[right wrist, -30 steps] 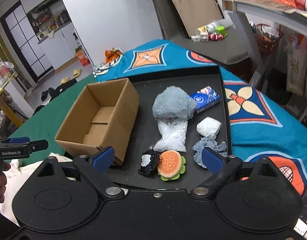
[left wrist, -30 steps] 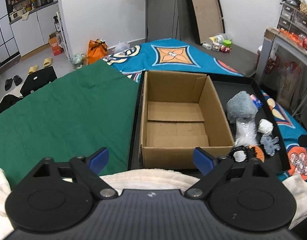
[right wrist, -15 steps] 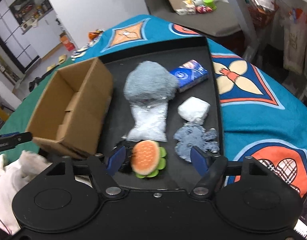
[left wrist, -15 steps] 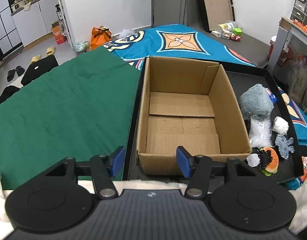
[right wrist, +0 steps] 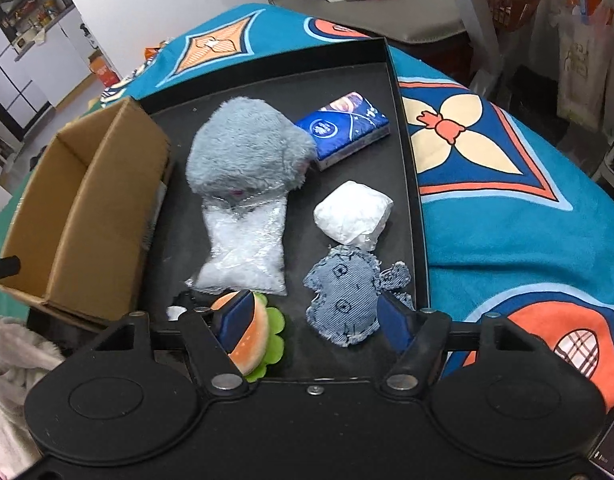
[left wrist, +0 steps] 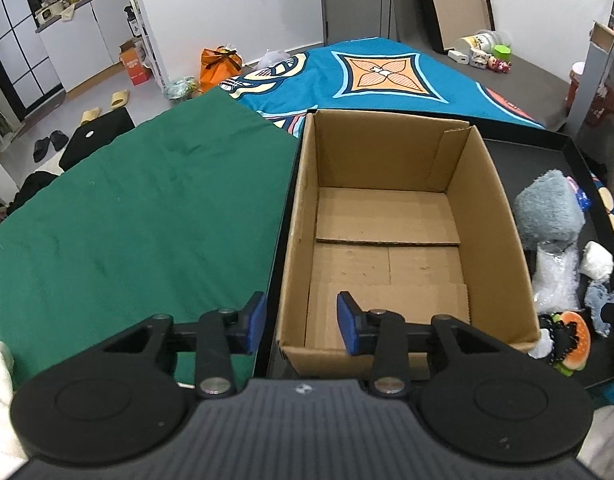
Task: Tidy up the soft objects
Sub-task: 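Move the right tool to the denim plush and close on it, then lift the denim plush with the right tool and drop it into the box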
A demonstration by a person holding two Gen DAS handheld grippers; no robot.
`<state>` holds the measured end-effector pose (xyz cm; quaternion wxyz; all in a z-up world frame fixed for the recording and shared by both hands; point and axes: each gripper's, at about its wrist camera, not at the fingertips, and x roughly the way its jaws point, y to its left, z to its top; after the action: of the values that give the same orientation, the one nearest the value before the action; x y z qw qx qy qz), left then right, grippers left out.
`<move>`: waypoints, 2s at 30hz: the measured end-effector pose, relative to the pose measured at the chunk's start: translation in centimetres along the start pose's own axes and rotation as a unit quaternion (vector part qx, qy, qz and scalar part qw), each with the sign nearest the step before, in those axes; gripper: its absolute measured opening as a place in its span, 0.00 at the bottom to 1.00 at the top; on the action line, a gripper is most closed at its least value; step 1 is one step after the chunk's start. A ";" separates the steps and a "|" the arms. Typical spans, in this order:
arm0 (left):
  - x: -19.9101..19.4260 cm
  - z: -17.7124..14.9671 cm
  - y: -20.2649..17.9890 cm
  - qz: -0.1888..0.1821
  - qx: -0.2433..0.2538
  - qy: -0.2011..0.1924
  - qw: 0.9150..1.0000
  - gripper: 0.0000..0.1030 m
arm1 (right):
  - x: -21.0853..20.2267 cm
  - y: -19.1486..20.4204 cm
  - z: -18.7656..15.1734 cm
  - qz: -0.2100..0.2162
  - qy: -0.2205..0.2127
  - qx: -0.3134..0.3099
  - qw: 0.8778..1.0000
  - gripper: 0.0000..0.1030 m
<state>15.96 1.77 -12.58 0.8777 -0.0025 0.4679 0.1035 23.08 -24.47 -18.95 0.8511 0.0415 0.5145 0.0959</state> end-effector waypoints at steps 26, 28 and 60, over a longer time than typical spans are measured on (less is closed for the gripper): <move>1.3 -0.6 -0.4 0.040 -0.003 -0.024 0.999 0.11 | 2.0 0.0 -0.5 -0.038 -0.009 -0.007 0.999 0.27; 1.2 -0.7 -0.4 0.033 -0.004 -0.024 0.999 0.10 | 1.7 0.3 -0.4 -0.035 -0.016 -0.007 0.999 0.27; 1.2 -1.0 1.8 -0.022 -0.027 -0.039 0.999 0.08 | -4.6 11.5 3.5 0.024 -0.126 -0.109 0.986 0.27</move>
<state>15.49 3.70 -13.98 0.8970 -0.0324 0.4301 0.0963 22.73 -14.11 -11.36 0.9057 -0.0274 0.3889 0.1663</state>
